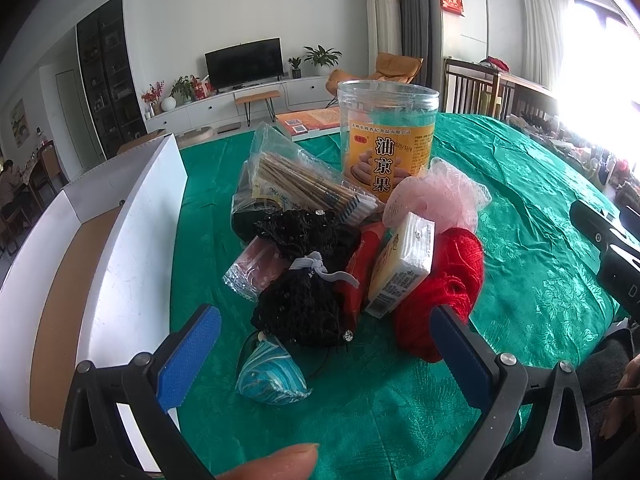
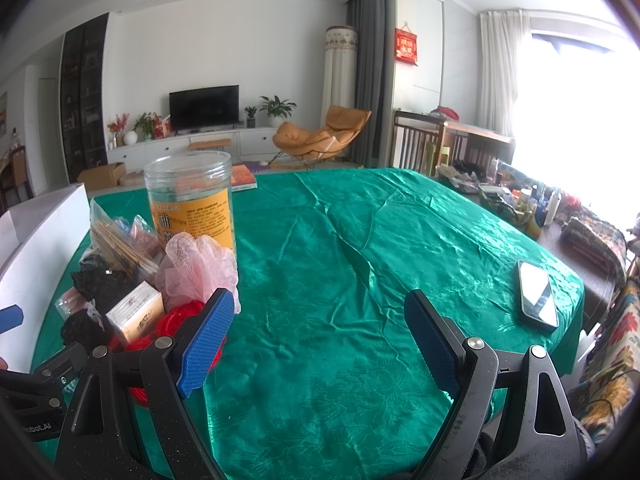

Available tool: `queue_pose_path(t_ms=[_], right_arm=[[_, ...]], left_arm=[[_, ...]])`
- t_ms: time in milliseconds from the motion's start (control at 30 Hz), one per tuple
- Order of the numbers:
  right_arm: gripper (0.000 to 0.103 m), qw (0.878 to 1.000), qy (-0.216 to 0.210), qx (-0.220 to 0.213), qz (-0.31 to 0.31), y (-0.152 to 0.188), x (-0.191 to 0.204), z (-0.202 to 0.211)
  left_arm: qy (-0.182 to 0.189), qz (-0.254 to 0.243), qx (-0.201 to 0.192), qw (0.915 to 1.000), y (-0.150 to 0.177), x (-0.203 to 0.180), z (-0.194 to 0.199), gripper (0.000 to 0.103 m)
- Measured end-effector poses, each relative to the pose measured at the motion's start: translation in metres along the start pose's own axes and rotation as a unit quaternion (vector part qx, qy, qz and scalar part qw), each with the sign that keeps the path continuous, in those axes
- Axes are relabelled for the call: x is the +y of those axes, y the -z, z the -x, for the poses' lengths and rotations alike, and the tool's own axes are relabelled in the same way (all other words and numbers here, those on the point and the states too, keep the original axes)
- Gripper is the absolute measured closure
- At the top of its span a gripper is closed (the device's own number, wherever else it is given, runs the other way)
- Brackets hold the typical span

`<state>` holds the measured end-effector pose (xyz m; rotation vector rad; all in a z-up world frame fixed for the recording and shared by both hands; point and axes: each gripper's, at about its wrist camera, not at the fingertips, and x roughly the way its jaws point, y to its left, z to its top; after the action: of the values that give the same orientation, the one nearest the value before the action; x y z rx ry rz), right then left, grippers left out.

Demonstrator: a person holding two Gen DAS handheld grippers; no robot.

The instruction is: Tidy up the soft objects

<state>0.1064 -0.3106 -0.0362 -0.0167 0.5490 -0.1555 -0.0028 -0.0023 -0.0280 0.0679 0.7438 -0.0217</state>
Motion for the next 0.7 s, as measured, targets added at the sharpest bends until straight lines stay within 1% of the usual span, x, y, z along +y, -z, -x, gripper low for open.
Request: queue_pose_path(t_ms=[700], right_arm=[[0.014,1.000,0.000,0.001,-0.001,0.0007,-0.0007,-0.0012]], left_arm=[[-0.004,-0.002,0.019,0.9998,0.0046,-0.0003,-0.0091,0.000]])
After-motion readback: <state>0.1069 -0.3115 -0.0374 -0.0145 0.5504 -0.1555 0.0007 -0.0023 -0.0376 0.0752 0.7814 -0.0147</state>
